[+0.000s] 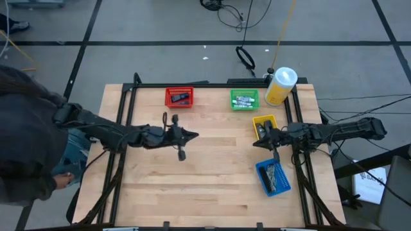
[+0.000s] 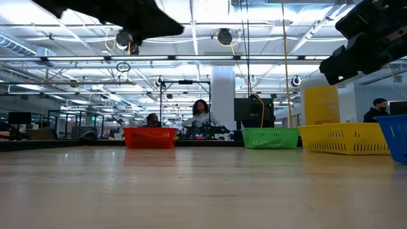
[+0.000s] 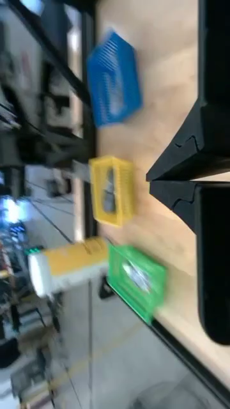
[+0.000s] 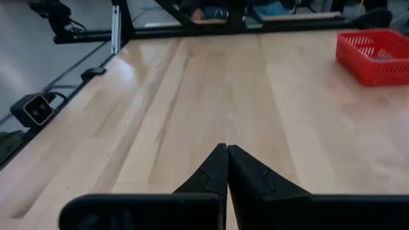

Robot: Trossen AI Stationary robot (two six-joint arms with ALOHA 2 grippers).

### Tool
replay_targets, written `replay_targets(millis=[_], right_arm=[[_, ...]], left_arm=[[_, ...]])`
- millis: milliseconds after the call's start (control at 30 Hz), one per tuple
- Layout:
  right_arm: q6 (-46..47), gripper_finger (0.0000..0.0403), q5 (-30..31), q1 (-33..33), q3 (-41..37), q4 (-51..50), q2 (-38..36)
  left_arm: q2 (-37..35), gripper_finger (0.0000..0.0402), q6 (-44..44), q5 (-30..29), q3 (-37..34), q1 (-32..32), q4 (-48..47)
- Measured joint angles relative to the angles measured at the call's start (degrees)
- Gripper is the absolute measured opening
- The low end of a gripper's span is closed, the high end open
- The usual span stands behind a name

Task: Pick & Place Travel size toiletries
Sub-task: Return to Home Position

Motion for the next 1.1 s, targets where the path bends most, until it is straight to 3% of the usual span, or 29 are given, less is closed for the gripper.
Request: replay_targets(millis=[233, 533, 767, 1100], right_arm=[[-0.12, 0.0000, -6.56, -7.32, -4.17, 0.79, -5.74], [0.31, 0.0000, -14.11, -16.36, -8.25, 0.90, -15.27], [5.26, 0.0000, -14.48, -20.37, -13.64, 5.79, -21.28], [5.89, 0.0000, -15.78, -20.84, -14.06, 7.05, -22.41]], left_arm=[[-11.09, 0.0000, -0.26, -2.99, -6.39, -1.66, -8.11], [-28.74, 0.0000, -0.87, -2.16, -18.13, -1.57, -7.82], [-42.62, 0.0000, -1.81, -1.70, -27.52, -1.44, -7.82], [-61.99, 0.0000, -2.23, -1.62, -35.57, -1.44, -14.03]])
